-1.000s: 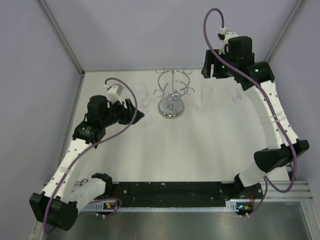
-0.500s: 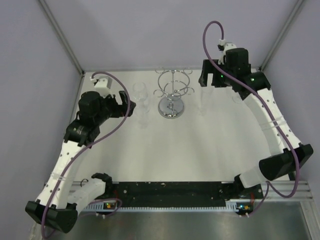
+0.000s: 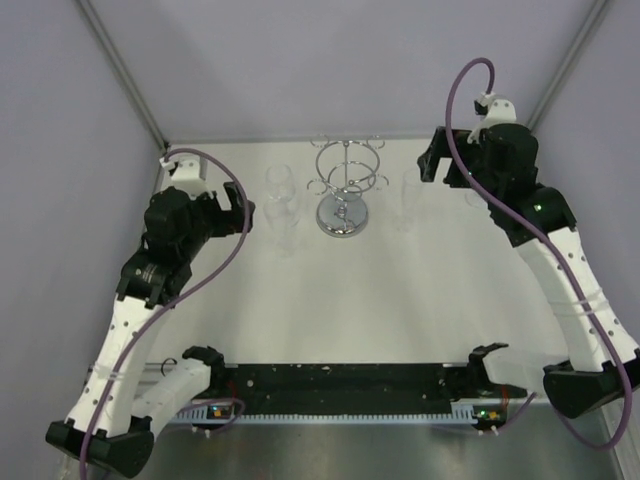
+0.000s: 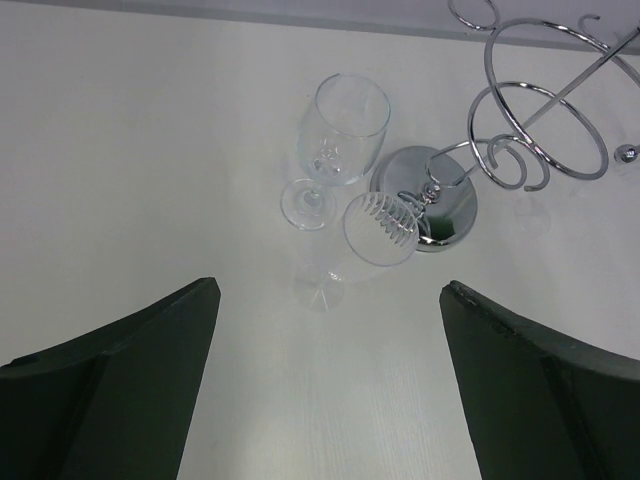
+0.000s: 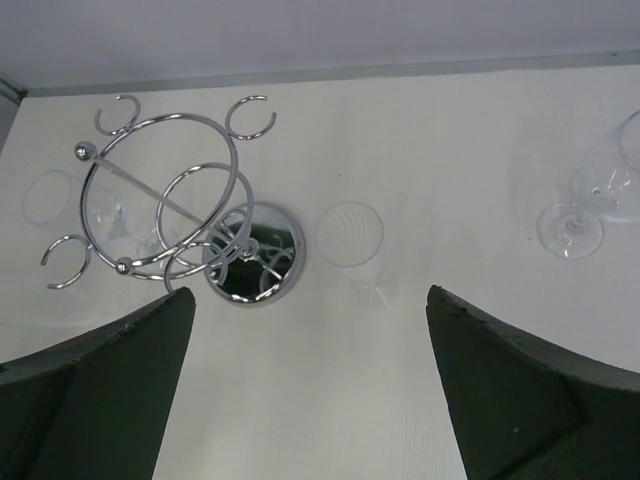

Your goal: Take the wine glass off the wine glass rack

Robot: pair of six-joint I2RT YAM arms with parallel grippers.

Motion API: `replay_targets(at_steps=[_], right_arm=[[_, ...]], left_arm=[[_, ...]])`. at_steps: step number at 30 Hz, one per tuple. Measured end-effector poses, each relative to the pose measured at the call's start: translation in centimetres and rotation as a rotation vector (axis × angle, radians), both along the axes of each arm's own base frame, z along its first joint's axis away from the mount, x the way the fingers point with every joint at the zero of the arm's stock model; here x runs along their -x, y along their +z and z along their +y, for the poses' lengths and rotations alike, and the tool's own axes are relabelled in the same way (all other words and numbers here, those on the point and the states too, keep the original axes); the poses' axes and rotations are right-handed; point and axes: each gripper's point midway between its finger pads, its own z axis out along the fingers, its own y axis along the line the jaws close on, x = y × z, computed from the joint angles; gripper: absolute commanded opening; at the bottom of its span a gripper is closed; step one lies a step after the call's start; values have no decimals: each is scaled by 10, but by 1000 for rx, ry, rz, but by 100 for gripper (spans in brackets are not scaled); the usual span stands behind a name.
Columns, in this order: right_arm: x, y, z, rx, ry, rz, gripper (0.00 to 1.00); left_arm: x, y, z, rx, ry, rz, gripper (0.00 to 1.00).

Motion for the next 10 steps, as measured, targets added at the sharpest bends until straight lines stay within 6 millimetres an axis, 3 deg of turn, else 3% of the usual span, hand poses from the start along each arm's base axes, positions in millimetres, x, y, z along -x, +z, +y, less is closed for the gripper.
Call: replay_targets(at_steps=[10], right_arm=[[7, 13, -3, -21, -3, -66, 99]], left_arm=[[8, 10, 9, -15, 28, -48, 98]])
